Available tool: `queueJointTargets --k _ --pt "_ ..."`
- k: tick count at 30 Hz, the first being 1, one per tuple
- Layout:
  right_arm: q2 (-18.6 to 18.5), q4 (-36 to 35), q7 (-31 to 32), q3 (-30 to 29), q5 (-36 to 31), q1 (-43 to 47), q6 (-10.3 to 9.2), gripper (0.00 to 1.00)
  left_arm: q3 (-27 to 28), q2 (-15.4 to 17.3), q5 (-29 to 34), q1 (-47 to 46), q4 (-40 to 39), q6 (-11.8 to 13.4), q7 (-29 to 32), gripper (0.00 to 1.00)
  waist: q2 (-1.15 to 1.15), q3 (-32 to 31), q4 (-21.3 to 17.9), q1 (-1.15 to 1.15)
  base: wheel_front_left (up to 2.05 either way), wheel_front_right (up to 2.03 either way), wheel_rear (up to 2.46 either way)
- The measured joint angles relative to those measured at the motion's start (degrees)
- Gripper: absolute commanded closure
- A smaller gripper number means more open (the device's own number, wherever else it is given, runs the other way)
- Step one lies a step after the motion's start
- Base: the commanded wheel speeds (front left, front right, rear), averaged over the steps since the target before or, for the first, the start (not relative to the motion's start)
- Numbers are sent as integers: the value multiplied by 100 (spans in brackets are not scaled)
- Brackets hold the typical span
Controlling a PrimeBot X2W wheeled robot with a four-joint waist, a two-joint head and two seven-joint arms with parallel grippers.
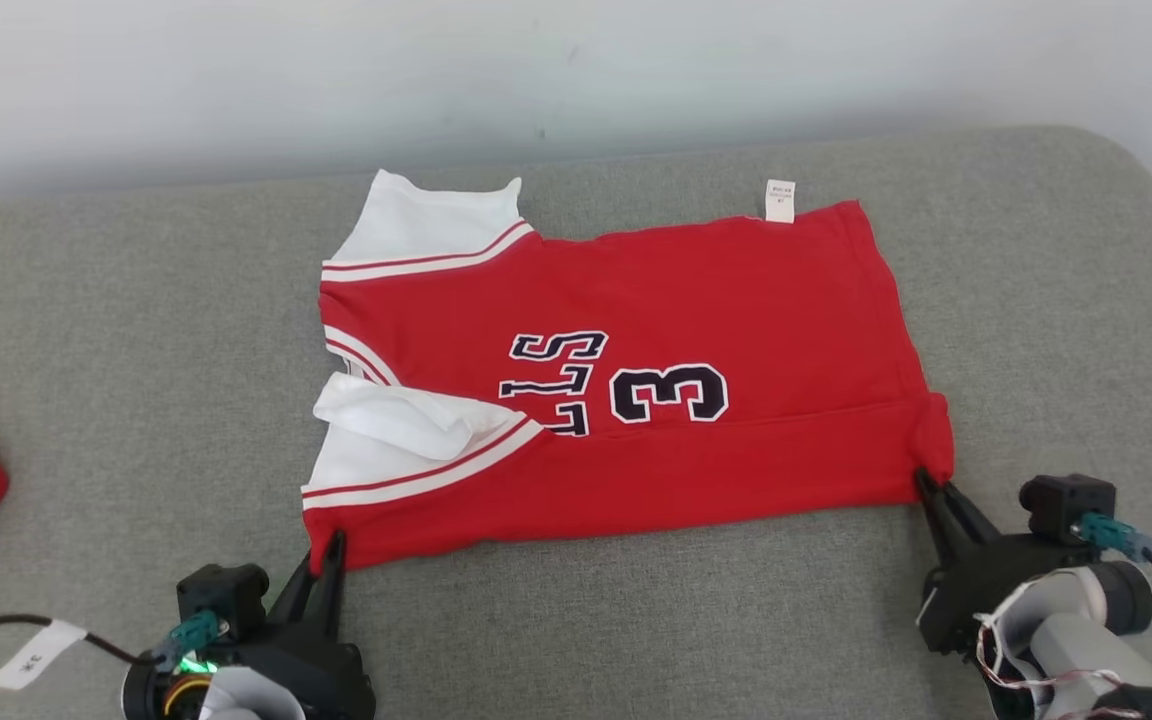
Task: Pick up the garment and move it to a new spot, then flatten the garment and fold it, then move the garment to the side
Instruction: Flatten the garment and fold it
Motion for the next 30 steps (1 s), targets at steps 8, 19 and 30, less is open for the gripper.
queueJointTargets --k 8,19,30 --pt "-174 -583 0 -444 52 835 2 100 260 5 -73 707 -504 -43 16 100 -1 -318 46 0 0 0 0" --pt "-224 -1460 154 -742 33 2103 10 100 401 -1 -124 2202 -1835 353 107 100 -1 -616 94 -1 0 0 0" --pt "-176 -1840 561 -1159 -179 2474 10 100 355 74 -121 2653 -2607 650 372 100 -1 -589 105 0 0 0 0"
